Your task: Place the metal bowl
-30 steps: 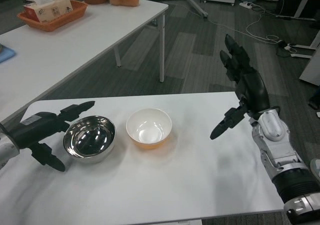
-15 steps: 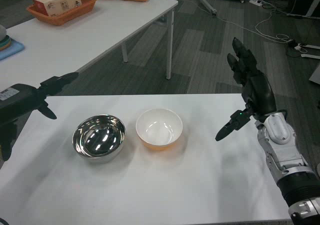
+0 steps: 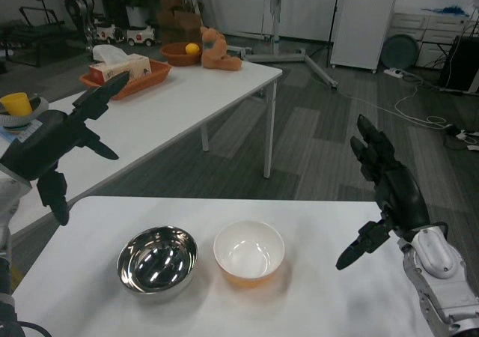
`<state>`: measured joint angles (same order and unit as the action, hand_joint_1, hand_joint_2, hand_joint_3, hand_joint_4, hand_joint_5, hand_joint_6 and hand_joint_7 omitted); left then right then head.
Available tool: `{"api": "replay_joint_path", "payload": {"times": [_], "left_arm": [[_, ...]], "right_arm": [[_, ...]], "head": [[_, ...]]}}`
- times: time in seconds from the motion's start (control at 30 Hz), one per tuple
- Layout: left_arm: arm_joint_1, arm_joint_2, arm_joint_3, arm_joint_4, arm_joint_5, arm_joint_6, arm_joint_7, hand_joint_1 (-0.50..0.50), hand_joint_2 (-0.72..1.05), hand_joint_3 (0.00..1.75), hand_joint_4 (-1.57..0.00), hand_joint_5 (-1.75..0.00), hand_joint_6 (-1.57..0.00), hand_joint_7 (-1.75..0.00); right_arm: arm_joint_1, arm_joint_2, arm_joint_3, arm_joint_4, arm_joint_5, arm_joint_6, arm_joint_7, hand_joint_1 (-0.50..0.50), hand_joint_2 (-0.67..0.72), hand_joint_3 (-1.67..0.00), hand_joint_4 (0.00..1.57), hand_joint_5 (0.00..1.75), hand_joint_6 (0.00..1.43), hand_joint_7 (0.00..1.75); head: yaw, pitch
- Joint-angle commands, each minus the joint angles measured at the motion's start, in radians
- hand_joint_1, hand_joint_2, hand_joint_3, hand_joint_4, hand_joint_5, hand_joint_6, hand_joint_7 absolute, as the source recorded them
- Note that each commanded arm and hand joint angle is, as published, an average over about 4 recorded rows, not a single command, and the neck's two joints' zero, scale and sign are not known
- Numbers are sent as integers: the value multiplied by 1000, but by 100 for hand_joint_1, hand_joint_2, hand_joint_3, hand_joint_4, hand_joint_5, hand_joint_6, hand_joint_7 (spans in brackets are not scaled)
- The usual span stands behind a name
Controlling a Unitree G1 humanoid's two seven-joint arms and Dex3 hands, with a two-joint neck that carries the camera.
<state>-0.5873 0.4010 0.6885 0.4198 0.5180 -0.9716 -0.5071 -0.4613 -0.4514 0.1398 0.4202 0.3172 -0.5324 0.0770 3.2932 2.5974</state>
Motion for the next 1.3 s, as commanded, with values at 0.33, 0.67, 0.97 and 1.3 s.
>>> {"api": "replay_joint_path", "payload": {"times": [0.33,0.67,0.97,1.3], "left_arm": [[-30,-116,-59,8,-55,48,96,-46,-72,0,-137,0,0,0],[-3,-113,-107,0,-83,56,98,-46,-72,0,-129,0,0,0],[12,-94,-134,-10,-99,65,98,-46,-72,0,-99,0,0,0],[19,-73,-145,-16,-100,77,93,-46,-72,0,-16,0,0,0]], "right_arm": [[-23,-5,0,-5,4,-18,-3,-42,34,0,0,0,0,0],[-8,-3,0,-25,6,-21,-3,-42,31,0,0,0,0,0],[24,-2,-11,-59,6,-21,-3,-42,34,0,0,0,0,0],[32,2,-11,-67,6,-21,-3,-42,34,0,0,0,0,0]], "head": [[21,48],[8,64],[-25,68],[-26,64]]}}
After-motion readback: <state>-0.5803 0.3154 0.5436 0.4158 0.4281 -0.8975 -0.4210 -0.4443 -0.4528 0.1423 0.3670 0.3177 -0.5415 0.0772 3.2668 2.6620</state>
